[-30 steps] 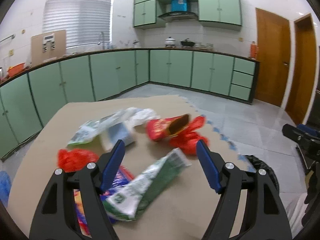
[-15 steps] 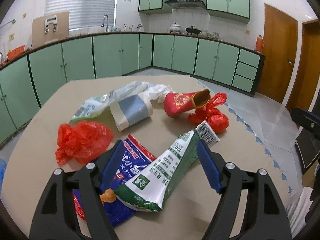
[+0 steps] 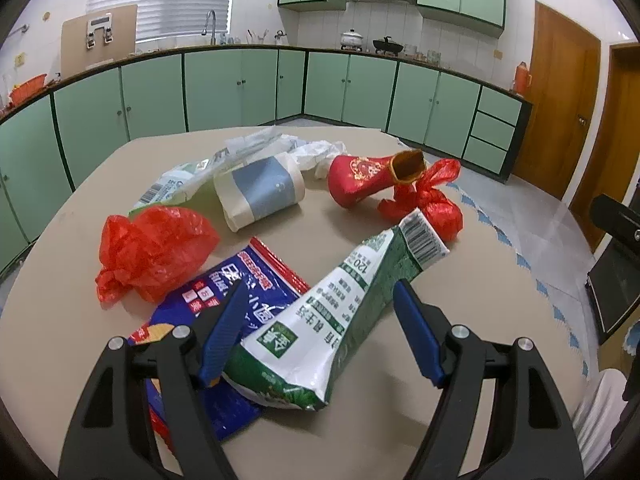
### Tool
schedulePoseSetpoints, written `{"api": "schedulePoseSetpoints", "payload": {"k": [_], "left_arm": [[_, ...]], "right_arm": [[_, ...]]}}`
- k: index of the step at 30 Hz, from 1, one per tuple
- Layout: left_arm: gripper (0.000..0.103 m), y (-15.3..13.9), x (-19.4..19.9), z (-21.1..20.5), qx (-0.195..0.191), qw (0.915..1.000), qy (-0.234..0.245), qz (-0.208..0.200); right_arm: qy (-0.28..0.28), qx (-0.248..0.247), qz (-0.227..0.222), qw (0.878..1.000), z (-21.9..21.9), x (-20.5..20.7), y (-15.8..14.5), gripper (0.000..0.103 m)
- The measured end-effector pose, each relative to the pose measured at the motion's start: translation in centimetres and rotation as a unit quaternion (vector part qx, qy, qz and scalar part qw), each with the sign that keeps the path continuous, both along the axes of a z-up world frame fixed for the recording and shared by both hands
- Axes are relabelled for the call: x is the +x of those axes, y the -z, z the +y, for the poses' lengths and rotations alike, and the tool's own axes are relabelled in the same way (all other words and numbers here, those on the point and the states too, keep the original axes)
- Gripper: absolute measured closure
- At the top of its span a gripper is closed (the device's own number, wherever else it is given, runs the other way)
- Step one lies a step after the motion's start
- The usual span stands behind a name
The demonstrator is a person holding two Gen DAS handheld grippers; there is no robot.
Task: Collect trash
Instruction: 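Close the left gripper on the green-white tube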
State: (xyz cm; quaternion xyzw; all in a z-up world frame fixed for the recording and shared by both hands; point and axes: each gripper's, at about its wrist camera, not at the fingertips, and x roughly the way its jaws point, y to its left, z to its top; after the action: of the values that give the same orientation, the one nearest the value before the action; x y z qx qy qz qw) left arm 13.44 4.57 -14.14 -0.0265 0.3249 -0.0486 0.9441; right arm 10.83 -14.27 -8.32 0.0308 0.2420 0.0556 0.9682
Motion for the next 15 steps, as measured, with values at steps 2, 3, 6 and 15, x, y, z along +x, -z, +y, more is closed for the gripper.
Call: {"api": "schedulePoseSetpoints", "payload": {"k": [2, 3, 6, 15], "left_arm": [[0.042, 0.3, 0.0, -0.1, 0.001, 1.0, 0.001, 0.005], [0.047, 0.4, -0.1, -0.2, 0.001, 1.0, 0.002, 0.009], [0.062, 0.5, -0.5, -0.8, 0.001, 0.9999, 0.007, 0.01], [0.074, -0.1, -2.2, -2.1, 0.001, 0.9998, 0.017, 0.0]], "right_arm": [[0.0, -0.001, 0.0, 1.0, 0.2, 0.0, 0.1, 0.006], [0.0, -0.001, -0.001, 1.0, 0.2, 0.0, 0.1, 0.006], [0.0, -0.001, 0.002, 1.0, 0.2, 0.0, 0.3, 0.006], [-0.004, -0.004, 0.018, 1.0, 0.6, -0.1, 1.6, 0.006]]}}
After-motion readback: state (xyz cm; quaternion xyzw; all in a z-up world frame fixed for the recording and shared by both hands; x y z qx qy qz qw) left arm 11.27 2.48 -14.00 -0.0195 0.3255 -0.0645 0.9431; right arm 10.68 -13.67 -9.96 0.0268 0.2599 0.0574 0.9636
